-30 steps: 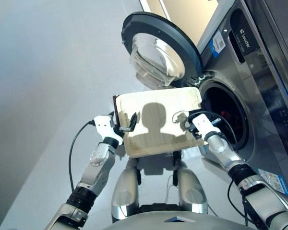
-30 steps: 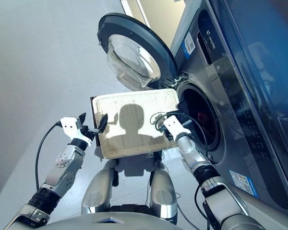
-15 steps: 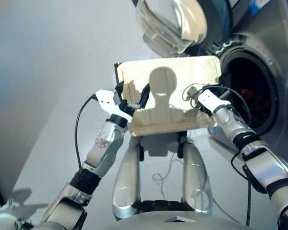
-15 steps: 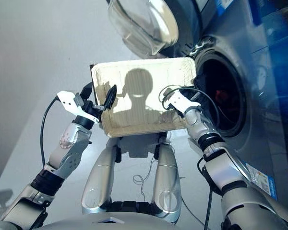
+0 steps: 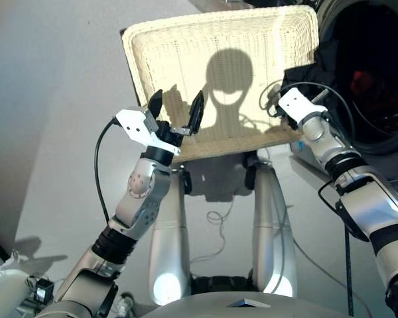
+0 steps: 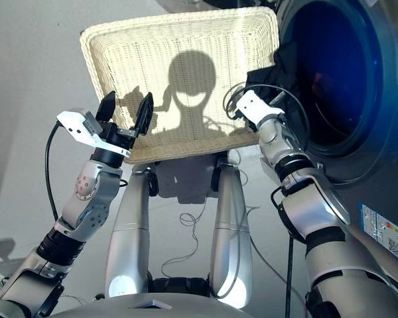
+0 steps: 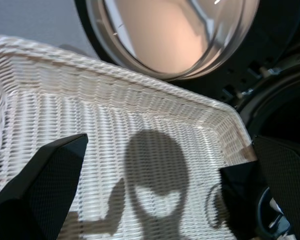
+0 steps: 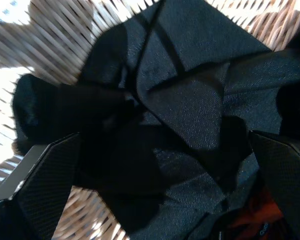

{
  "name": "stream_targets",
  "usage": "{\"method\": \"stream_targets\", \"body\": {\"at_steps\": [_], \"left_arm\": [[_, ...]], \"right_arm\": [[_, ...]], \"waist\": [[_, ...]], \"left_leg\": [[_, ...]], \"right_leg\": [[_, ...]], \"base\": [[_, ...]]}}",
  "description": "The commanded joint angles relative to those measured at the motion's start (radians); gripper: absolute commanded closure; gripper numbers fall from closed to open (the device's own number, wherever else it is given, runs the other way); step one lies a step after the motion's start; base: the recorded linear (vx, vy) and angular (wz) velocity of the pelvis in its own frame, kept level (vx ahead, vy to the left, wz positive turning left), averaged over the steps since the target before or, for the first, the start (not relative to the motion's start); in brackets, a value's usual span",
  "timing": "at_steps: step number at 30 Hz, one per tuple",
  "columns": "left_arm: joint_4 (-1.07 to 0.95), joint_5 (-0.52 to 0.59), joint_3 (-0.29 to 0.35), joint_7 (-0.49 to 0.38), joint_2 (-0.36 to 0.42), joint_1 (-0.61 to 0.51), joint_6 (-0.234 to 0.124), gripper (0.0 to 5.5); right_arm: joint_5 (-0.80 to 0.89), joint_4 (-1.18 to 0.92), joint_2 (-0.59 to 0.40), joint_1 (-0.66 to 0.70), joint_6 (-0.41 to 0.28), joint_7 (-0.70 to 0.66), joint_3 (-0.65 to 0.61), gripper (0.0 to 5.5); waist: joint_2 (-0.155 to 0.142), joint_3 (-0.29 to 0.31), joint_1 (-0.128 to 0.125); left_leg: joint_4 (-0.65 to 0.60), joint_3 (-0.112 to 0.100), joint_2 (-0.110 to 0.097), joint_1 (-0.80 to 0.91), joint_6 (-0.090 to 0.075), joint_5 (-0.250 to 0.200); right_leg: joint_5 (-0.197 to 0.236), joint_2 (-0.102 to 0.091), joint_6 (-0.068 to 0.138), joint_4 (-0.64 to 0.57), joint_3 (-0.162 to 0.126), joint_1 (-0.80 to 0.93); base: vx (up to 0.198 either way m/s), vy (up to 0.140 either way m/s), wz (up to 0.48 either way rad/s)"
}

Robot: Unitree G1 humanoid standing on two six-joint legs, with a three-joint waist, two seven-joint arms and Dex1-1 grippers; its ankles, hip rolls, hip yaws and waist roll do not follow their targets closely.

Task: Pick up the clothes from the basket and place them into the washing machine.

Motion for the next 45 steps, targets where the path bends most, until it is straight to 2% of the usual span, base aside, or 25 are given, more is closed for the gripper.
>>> {"method": "stream_targets", "body": {"at_steps": [1, 5, 11, 13, 21, 26, 31, 37, 38, 39, 45], "left_arm": [[-0.134, 0.017, 0.022, 0.009, 0.006, 0.035, -0.07, 0.0], [-0.152, 0.007, 0.028, 0.019, 0.017, 0.046, -0.074, 0.0], [-0.183, -0.003, 0.032, 0.036, 0.039, 0.072, -0.07, 0.0], [-0.184, -0.011, 0.026, 0.037, 0.041, 0.074, -0.071, 0.0], [-0.206, -0.067, 0.008, 0.014, 0.07, 0.089, -0.084, 0.0], [-0.215, -0.083, -0.018, 0.003, 0.077, 0.096, -0.086, 0.0], [-0.216, -0.089, -0.012, 0.0, 0.082, 0.096, -0.089, 0.0], [-0.216, -0.09, 0.004, 0.009, 0.087, 0.099, -0.088, 0.0], [-0.219, -0.091, 0.008, 0.011, 0.089, 0.102, -0.087, 0.0], [-0.222, -0.093, 0.015, 0.013, 0.093, 0.109, -0.085, 0.0], [-0.238, -0.091, 0.028, 0.019, 0.109, 0.119, -0.08, 0.0]], "right_arm": [[0.04, 0.019, -0.068, -0.075, -0.014, -0.033, 0.044, 0.0], [0.039, 0.048, -0.069, -0.126, -0.003, -0.064, 0.051, 0.0], [0.006, 0.092, -0.046, -0.169, 0.016, -0.1, 0.063, 0.0], [0.001, 0.113, -0.05, -0.188, 0.016, -0.105, 0.072, 0.0], [-0.009, 0.188, -0.131, -0.249, 0.013, -0.089, 0.123, 0.0], [-0.007, 0.217, -0.193, -0.277, 0.011, -0.072, 0.149, 0.0], [-0.02, 0.217, -0.219, -0.278, 0.006, -0.061, 0.166, 0.0], [-0.008, 0.198, -0.212, -0.285, 0.005, -0.062, 0.164, 0.0], [-0.007, 0.192, -0.211, -0.286, 0.005, -0.06, 0.165, 2.31], [-0.003, 0.178, -0.204, -0.281, 0.003, -0.064, 0.159, 5.5], [-0.001, 0.109, -0.182, -0.262, -0.015, -0.089, 0.149, 5.5]], "waist": [[0.036, -0.016, 0.016], [0.048, -0.016, 0.018], [0.046, -0.016, 0.022], [0.048, -0.016, 0.025], [0.071, -0.016, 0.046], [0.096, -0.016, 0.062], [0.105, -0.016, 0.066], [0.102, -0.016, 0.064], [0.101, -0.016, 0.062], [0.098, -0.016, 0.06], [0.081, -0.016, 0.045]], "left_leg": [[0.158, 0.045, -0.014, -0.038, 0.023, -0.134], [0.186, 0.044, -0.018, -0.085, 0.022, -0.136], [0.223, 0.045, -0.017, -0.136, 0.024, -0.144], [0.228, 0.044, -0.015, -0.148, 0.024, -0.145], [0.262, 0.042, -0.022, -0.204, 0.025, -0.145], [0.293, 0.046, -0.023, -0.237, 0.028, -0.151], [0.329, 0.05, -0.027, -0.259, 0.03, -0.159], [0.351, 0.053, -0.028, -0.274, 0.031, -0.165], [0.351, 0.053, -0.027, -0.275, 0.031, -0.165], [0.348, 0.054, -0.024, -0.273, 0.031, -0.164], [0.359, 0.054, -0.023, -0.273, 0.031, -0.169]], "right_leg": [[0.053, 0.011, 0.032, -0.024, 0.001, -0.015], [0.052, 0.011, 0.026, 0.006, 0.01, -0.063], [0.05, 0.015, 0.022, 0.029, 0.013, -0.111], [0.049, 0.011, 0.023, 0.032, 0.01, -0.121], [0.044, 0.005, 0.026, 0.069, 0.015, -0.177], [0.037, -0.001, 0.032, 0.107, 0.017, -0.219], [0.031, 0.001, 0.032, 0.139, 0.019, -0.244], [0.025, 0.004, 0.031, 0.161, 0.019, -0.259], [0.024, 0.003, 0.03, 0.162, 0.018, -0.261], [0.023, 0.004, 0.03, 0.165, 0.018, -0.262], [0.018, 0.008, 0.028, 0.172, 0.02, -0.262]], "base": [[0.0, 0.0, 0.0], [0.0, 0.0, 0.0], [0.0, 0.0, 0.0], [0.0, 0.0, 0.0], [0.0, 0.0, 0.0], [0.0, 0.0, 0.0], [0.0, 0.0, 0.0], [0.0, 0.0, 0.0], [0.0, 0.0, 0.0], [0.0, 0.0, 0.0], [0.0, 0.0, 0.0]]}}
